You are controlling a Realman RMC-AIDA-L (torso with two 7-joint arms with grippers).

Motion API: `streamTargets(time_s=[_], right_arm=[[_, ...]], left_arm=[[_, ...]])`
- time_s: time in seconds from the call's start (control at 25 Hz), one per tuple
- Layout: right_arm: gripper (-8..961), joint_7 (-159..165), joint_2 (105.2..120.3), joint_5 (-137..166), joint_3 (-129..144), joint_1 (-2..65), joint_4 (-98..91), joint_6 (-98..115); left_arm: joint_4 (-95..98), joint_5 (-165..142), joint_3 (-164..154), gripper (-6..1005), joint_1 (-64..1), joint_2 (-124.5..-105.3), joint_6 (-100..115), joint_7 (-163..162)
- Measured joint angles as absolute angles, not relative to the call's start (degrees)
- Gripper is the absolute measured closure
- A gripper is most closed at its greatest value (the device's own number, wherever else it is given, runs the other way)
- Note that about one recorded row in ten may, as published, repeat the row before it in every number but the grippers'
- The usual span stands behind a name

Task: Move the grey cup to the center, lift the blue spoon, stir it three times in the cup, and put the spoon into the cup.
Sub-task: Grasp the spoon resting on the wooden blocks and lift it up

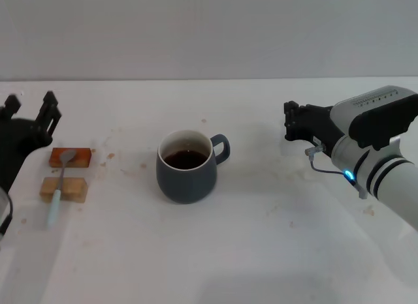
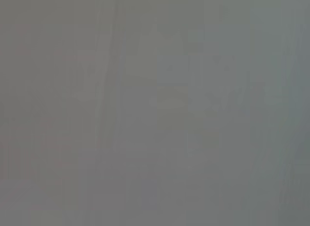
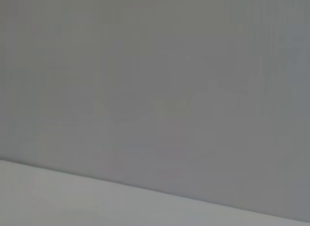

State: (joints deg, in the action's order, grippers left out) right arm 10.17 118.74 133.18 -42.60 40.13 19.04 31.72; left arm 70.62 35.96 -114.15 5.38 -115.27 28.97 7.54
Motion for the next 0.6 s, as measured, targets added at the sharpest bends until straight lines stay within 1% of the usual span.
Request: streamTargets(time_s=[0.04,0.08,0.24,0.6], right_arm=[[920,10.15,118.73,133.18,-43.49,40.17,18.47,32.51],[920,10.15,118.74,133.18,-44.26,40.18,18.14,32.99],[920,10.13,118.70,133.18,-47.04,40.19,16.57,34.83],[920,10.11,118.49,133.18,-49.23,41.03,15.37,35.68]], left_arm=[[74.83,35.00,-116.11,368,12.50,-114.76,27.55,5.85],[74.83,35.00,-116.11,368,12.50,-114.76,27.55,5.85],[76.11,34.83,-118.03,368,17.76,-114.11,27.50,5.21],[73.85,34.09,-120.47,368,20.50,-114.05,27.36,4.99]])
